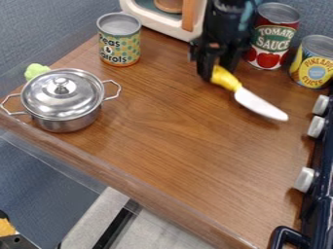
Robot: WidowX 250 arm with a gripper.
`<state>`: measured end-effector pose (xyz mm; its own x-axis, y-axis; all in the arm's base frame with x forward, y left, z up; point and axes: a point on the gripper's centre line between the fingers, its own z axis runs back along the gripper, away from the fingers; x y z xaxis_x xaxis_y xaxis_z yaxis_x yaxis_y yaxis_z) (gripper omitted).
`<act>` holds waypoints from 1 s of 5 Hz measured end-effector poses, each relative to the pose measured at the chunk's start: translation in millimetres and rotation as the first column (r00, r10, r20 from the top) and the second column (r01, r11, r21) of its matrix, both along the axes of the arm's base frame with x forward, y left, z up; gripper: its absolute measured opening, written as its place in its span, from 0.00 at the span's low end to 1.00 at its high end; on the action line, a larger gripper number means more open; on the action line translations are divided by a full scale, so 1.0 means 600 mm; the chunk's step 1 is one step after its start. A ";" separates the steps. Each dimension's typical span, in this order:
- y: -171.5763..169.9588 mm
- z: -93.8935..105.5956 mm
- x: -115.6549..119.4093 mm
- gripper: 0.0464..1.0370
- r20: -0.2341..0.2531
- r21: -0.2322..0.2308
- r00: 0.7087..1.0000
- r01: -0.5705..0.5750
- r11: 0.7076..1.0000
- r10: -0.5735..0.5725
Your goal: Move knife to lower right side of table
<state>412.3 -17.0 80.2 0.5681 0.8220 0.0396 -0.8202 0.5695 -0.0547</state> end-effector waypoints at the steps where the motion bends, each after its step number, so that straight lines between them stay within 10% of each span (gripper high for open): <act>1: 0.022 0.067 0.005 0.49 0.075 -0.012 0.988 0.139 0.990 -0.137; 2: 0.020 0.098 -0.005 0.49 0.121 0.062 0.943 0.306 0.950 -0.311; 5: -0.160 0.045 -0.097 0.49 0.001 0.173 0.545 0.826 0.537 -0.838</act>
